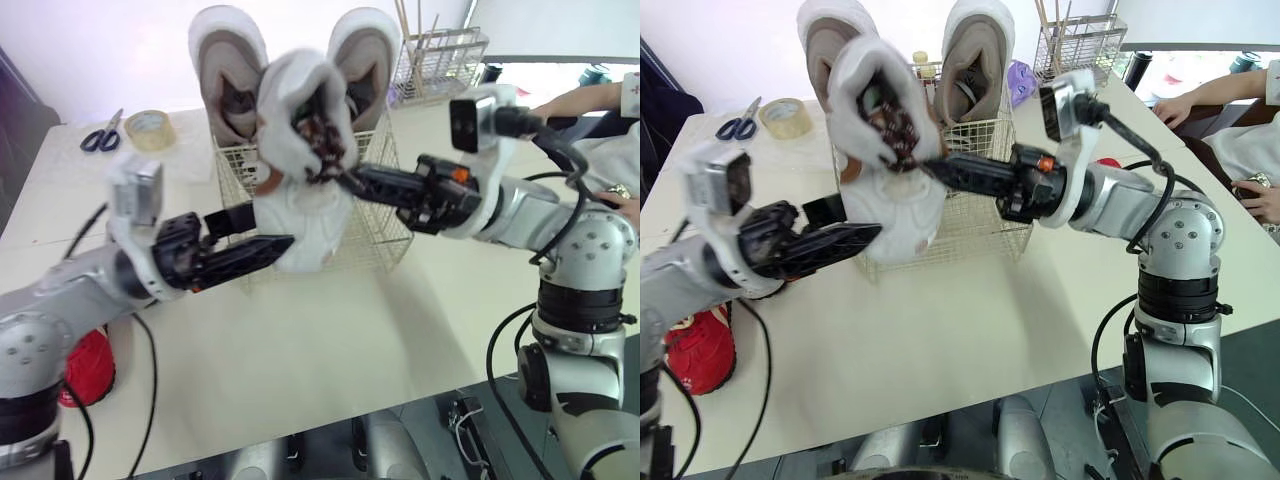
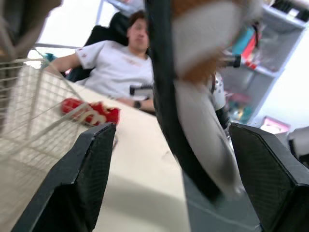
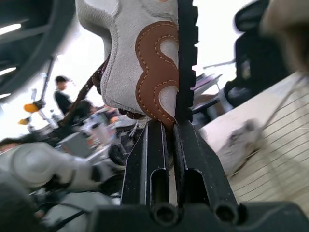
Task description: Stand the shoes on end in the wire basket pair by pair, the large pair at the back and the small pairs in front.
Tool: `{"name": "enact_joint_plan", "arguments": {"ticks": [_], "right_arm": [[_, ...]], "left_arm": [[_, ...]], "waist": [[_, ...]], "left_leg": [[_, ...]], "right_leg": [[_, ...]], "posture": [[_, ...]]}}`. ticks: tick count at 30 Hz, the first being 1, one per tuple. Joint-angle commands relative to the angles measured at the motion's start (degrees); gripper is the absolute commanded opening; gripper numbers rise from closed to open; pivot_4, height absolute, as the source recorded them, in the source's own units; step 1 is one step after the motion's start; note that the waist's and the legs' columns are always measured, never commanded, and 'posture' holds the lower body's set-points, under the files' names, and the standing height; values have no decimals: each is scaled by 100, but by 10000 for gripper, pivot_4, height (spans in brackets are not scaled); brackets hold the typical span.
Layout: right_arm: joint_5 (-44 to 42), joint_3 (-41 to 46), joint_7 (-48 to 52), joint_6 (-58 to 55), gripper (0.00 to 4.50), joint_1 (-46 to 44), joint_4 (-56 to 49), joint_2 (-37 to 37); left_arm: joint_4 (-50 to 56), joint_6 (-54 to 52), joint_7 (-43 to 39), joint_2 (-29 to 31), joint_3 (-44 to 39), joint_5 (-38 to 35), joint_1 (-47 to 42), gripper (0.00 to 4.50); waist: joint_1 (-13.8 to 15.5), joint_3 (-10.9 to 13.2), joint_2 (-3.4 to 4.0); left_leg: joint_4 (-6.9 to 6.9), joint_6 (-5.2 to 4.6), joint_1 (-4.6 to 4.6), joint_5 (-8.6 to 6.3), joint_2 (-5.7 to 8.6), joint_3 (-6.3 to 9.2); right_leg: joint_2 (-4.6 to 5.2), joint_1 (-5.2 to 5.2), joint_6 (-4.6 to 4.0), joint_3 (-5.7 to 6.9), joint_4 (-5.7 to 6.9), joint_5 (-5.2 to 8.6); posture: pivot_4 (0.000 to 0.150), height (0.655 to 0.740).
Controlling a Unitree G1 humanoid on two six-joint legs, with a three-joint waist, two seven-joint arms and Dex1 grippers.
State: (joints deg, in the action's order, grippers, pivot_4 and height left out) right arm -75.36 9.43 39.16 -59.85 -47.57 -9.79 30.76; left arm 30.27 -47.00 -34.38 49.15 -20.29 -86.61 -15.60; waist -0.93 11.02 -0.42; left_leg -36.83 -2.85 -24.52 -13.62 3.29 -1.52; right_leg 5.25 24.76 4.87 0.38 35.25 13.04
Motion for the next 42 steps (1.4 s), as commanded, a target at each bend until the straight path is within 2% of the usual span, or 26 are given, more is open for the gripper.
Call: {"name": "enact_joint_plan", "arguments": {"ticks": [1,4,8,11,16,18,20,25,27,37,40,42], "right_arm": [[735,323,44,880,0,-284,-4,124],[1760,280,244,1826,0,-351,61,300],[2806,88,804,3146,0,-379,574,181],[3296,3,1222,3815,0,-387,1104,117],[3649,-181,1849,4201,0,-357,1673,41],[3829,-247,2031,4363,0,-342,1910,27],[4118,-364,2235,4644,0,-304,2262,4],[4481,-452,2551,5105,0,-375,2928,-130],[4541,-442,2601,5213,0,-424,3094,-184],[4812,-481,2882,5509,0,-510,3700,-288],[4830,-495,2980,5441,9556,-512,3720,-284],[4839,-464,2928,5435,18814,-492,3679,-287]], "left_arm": [[90,-123,-63,397,-684,-249,241,38326],[25,-206,40,702,-1078,-499,388,38326],[184,-208,241,782,-1018,-853,396,38326],[373,-139,448,649,-947,-1040,529,38326],[816,52,919,336,-791,-1173,910,38326],[909,118,1290,250,-613,-988,1006,38326],[1013,256,1731,109,-335,-447,892,38326],[1555,733,2487,-447,118,395,656,38326],[1758,882,2778,-682,262,503,683,38326],[2416,1132,3385,-1012,606,1372,1425,38326],[2487,1227,3437,-1086,660,1492,1597,38862],[2527,1253,3467,-1139,728,1552,1615,38862]], "waist": [[1,1,1],[18,2,3],[14,2,3],[7,2,3],[1,2,3],[5,2,3],[14,2,3],[23,2,2],[24,2,2],[20,2,1],[27,2,1],[35,1,1]], "left_leg": [[3,1,0,0,0,0],[7,2,-1,1,0,-2],[7,3,-1,1,0,-4],[7,3,-1,1,0,-5],[25,10,0,6,0,-6],[33,14,2,9,0,-6],[38,19,5,12,0,-6],[37,22,6,15,1,-6],[37,22,7,14,2,-8],[33,28,13,19,1,-7],[32,28,15,19,1,-7],[31,28,15,19,1,-6]], "right_leg": [[0,3,0,0,0,0],[0,8,0,0,0,0],[0,3,0,0,-5,0],[0,3,0,0,-5,0],[0,11,2,0,-4,-1],[0,13,2,0,-4,-1],[0,13,2,0,-4,-1],[-1,9,-1,1,-5,-5],[-1,8,16,0,-7,-15],[-7,3,16,0,1,-20],[-7,1,14,0,0,-20],[-7,1,14,1,1,-21]], "posture": [[1500,7400],[1500,7400],[1500,7400],[1500,7400],[1500,7400],[1500,7400],[1500,7400],[1500,7400],[1500,7400],[1500,7400],[1500,7400],[1500,7400]]}}
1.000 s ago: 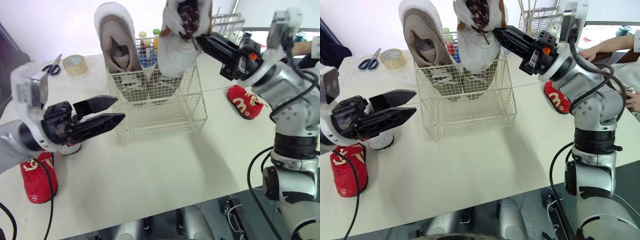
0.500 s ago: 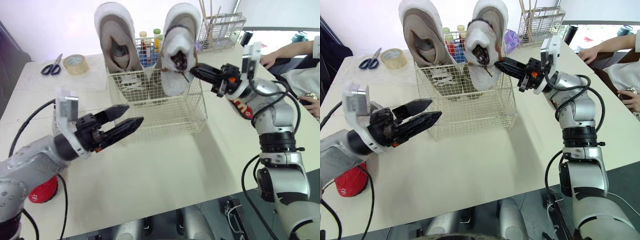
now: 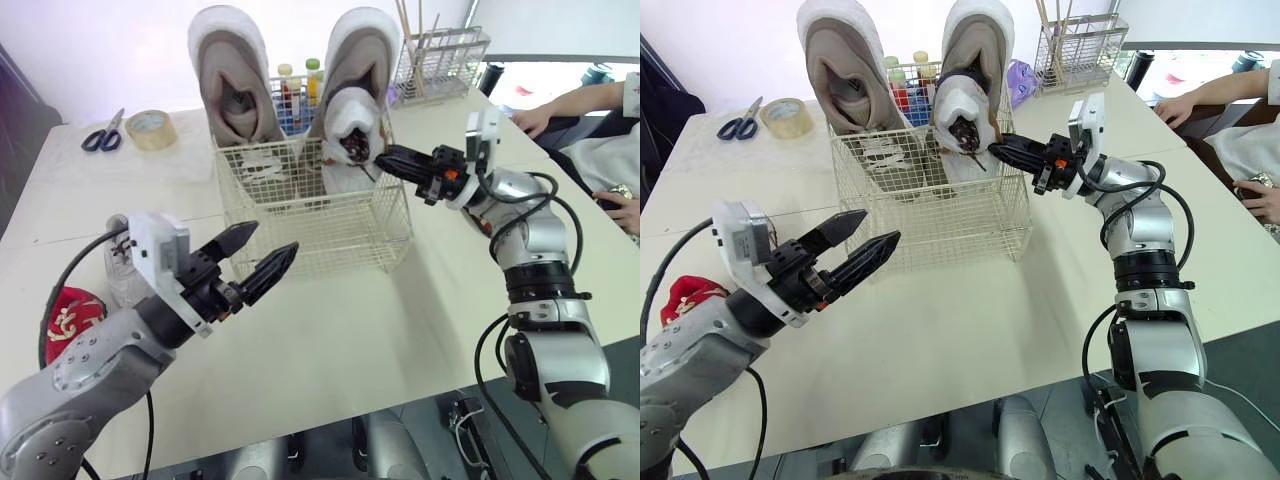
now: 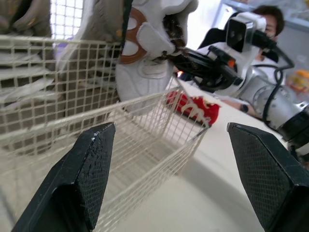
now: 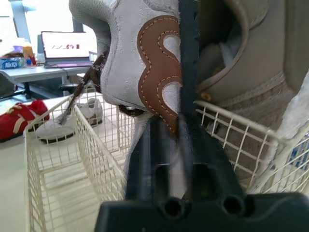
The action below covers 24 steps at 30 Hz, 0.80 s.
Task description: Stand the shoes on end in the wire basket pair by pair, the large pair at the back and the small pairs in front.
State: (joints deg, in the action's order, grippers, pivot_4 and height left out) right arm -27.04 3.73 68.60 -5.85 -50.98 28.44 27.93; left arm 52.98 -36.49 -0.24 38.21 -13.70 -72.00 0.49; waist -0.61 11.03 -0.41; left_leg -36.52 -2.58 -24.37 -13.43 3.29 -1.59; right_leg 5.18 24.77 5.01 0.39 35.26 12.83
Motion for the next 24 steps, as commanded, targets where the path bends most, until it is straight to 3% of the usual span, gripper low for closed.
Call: {"name": "enact_joint_plan", "arguments": {"ticks": [1,5,17,19,21,24], "right_arm": [[2,119,-50,-13,23692,-135,-192,12],[-54,224,-229,-196,44725,-5,-510,105],[-424,451,-554,-1320,44725,215,-1631,477],[-650,529,-503,-1731,44725,6,-1787,653],[-947,636,-454,-2155,45000,-342,-1888,824],[-1671,737,-241,-3131,45000,-857,-2223,1077]], "left_arm": [[261,210,70,-72,105,117,-3,38862],[233,251,34,-88,194,218,39,38862],[20,210,-202,31,87,186,-5,38862],[-1,279,-101,75,-86,-62,-64,38862],[-11,375,-5,238,-457,-633,-70,43744],[-288,447,161,743,-1651,-1492,196,44646]], "waist": [[0,0,0],[-4,0,0],[-2,-1,-1],[-2,-1,-1],[-2,0,0],[-29,0,0]], "left_leg": [[-1,0,0,0,0,0],[-2,0,0,0,0,0],[-9,-1,0,0,-1,0],[-9,-1,-1,0,-1,1],[-11,-1,-1,0,-1,1],[-15,-2,-5,-2,-4,1]], "right_leg": [[0,0,0,0,0,0],[0,0,1,0,0,-1],[0,-3,-4,0,2,1],[0,-3,-4,0,3,1],[0,-2,-8,0,3,3],[0,4,-10,-1,7,4]], "posture": [[1500,7400],[1500,7400],[1500,7400],[1500,7400],[1500,7400],[1500,7400]]}}
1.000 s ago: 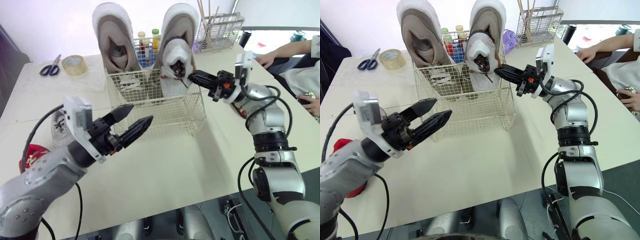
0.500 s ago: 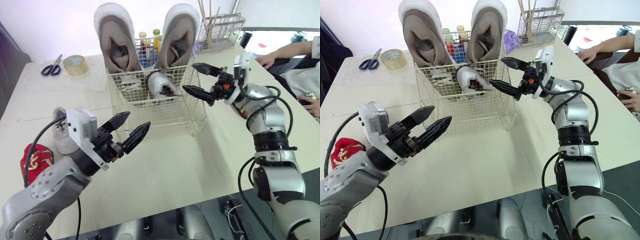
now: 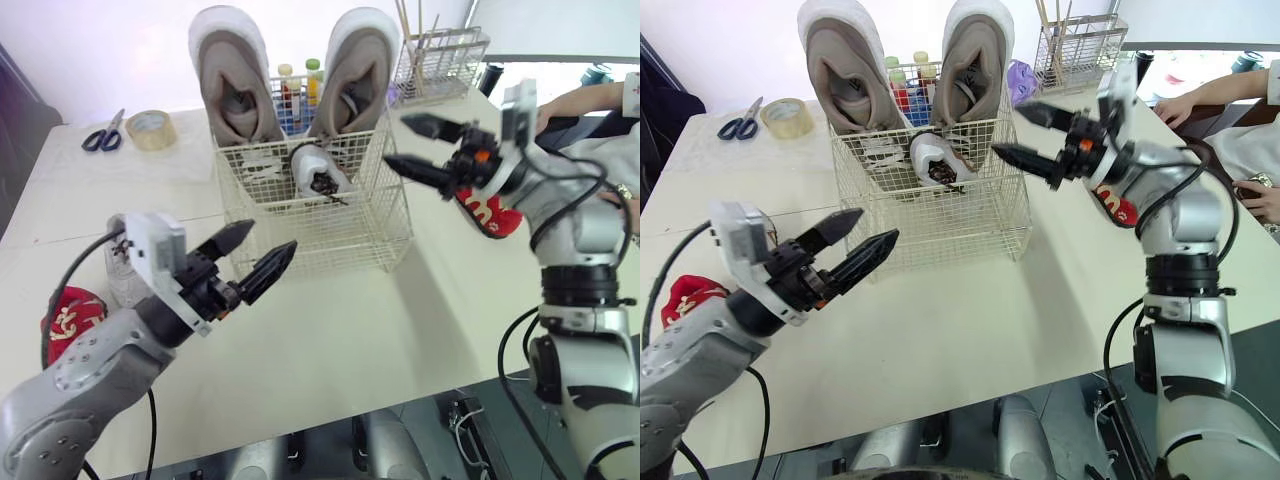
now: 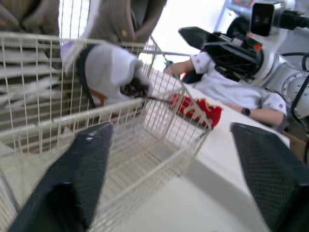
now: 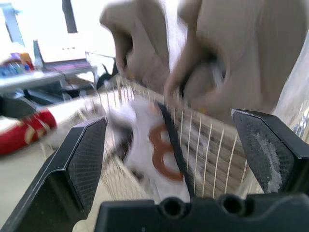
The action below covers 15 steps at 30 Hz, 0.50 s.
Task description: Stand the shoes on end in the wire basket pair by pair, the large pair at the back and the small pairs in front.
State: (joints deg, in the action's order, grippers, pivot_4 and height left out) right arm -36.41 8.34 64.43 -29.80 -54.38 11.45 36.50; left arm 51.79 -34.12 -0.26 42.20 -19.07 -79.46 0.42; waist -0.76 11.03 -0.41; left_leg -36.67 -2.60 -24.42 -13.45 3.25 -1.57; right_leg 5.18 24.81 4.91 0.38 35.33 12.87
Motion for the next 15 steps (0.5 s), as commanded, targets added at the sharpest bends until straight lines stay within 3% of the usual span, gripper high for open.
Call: {"name": "enact_joint_plan", "arguments": {"ticks": [1,5,8,12,15], "right_arm": [[-909,285,159,-1008,45000,-654,-631,263],[-1300,-174,28,-1989,45000,-1026,-1375,294],[-1518,-659,303,-2264,45000,-970,-2094,154],[-1402,-1040,340,-2243,45000,-862,-2355,-21],[-1043,-1338,521,-1902,45000,-727,-2326,-25]], "left_arm": [[-338,165,197,501,-1564,-885,359,44646],[-1589,-464,-23,1138,-3181,-604,1223,44646],[-3112,-799,-248,1746,-3470,100,1270,44646],[-5080,-1488,-1633,2728,-2936,627,867,44646],[-6557,-1839,-3892,3485,-1757,1169,258,44646]], "waist": [[-14,0,0],[-33,-3,-1],[-15,-3,-1],[22,-13,-20],[23,-17,-28]], "left_leg": [[3,-1,0,-1,-2,0],[24,0,7,-1,-9,-1],[31,3,8,1,-9,-3],[31,4,5,1,-8,-5],[32,4,-1,0,3,-11]], "right_leg": [[-1,4,0,0,0,0],[-1,11,-3,5,-2,2],[-1,18,-5,8,2,3],[2,40,-7,11,-4,3],[13,40,-22,17,-23,-8]], "posture": [[1500,7400],[1500,7400],[1500,7400],[1500,7400],[1500,7400]]}}
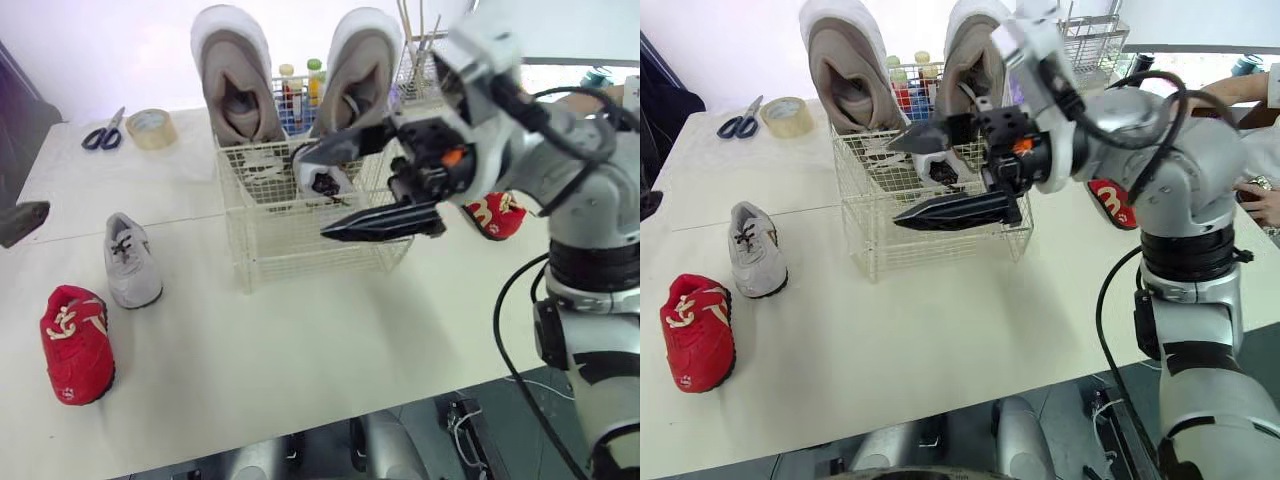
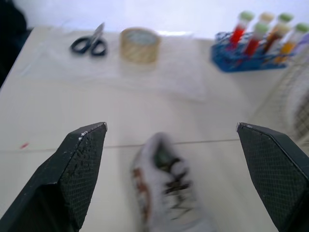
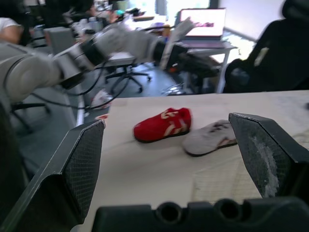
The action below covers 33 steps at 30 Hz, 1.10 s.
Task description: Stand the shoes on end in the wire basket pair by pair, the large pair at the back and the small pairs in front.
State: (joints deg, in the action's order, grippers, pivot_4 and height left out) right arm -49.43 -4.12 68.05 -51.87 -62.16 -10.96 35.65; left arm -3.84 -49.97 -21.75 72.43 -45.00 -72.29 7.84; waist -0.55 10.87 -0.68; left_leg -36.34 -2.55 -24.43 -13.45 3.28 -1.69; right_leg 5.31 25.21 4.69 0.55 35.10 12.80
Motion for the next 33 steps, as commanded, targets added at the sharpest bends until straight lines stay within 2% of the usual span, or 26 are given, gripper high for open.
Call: {"name": "enact_joint_plan", "arguments": {"ticks": [1,4,6,9,12,18,24,28,31,33], "right_arm": [[340,-176,246,371,45000,121,-141,102],[274,-258,490,204,45000,320,-486,404],[147,-194,577,-4,45000,512,-814,732],[-44,-76,573,-263,45000,772,-1207,1103],[-241,75,374,-518,45000,1028,-1558,1342],[-515,285,-135,-818,45000,1198,-1850,1420],[-646,387,-363,-884,45000,1219,-1859,1488],[-531,295,-457,-800,45000,1103,-1662,1410],[-455,260,-438,-742,45000,1059,-1563,1423],[-366,254,-397,-687,45000,1033,-1466,1477]], "left_arm": [[-1535,-277,-2277,598,1326,693,-951,44646],[-2829,-47,-3397,641,2852,1886,-2569,44646],[-3685,172,-4038,423,3833,2901,-3707,44646],[-4863,552,-4641,54,4642,4022,-4923,44646],[-5845,1010,-4900,-333,4942,4778,-5622,44646],[-6714,1354,-5077,-684,4776,5436,-6053,44646],[-6880,1410,-5351,-765,4582,5770,-5986,44646],[-6846,1266,-5336,-1128,4497,5926,-5969,44646],[-6821,1214,-5246,-1311,4381,5985,-5941,36601],[-6808,1234,-5133,-1454,4252,5992,-5856,26873]], "waist": [[-9,-2,-3],[-14,-7,-15],[-12,-9,-19],[-10,-11,-25],[-39,-11,-29],[-36,-11,-34],[-25,-12,-35],[-13,-13,-34],[4,-19,-31],[4,-22,-30]], "left_leg": [[4,-1,0,-1,2,-10],[11,-4,-6,-3,6,-26],[13,-9,-14,-5,5,-36],[11,-17,-34,5,-1,-40],[8,-25,-45,4,-8,-43],[5,-15,-54,-6,-14,-47],[-51,-32,-131,-6,-14,-47],[-81,-31,-134,-16,-12,-53],[-93,-35,-125,-16,-11,-74],[-93,-37,-114,-17,-9,-84]], "right_leg": [[8,2,-3,1,-5,-2],[21,13,0,14,-3,-4],[29,8,20,25,8,-16],[31,25,35,47,16,-24],[46,31,36,84,12,-25],[81,46,40,127,19,-27],[85,113,41,130,58,-29],[97,108,37,134,71,-31],[121,103,41,149,81,-39],[131,96,42,149,86,-40]], "posture": [[1500,7400],[1500,7400],[1500,7400],[1500,7400],[1500,7400],[1500,7400],[1500,7400],[1500,7400],[1500,7400],[1500,7400]]}}
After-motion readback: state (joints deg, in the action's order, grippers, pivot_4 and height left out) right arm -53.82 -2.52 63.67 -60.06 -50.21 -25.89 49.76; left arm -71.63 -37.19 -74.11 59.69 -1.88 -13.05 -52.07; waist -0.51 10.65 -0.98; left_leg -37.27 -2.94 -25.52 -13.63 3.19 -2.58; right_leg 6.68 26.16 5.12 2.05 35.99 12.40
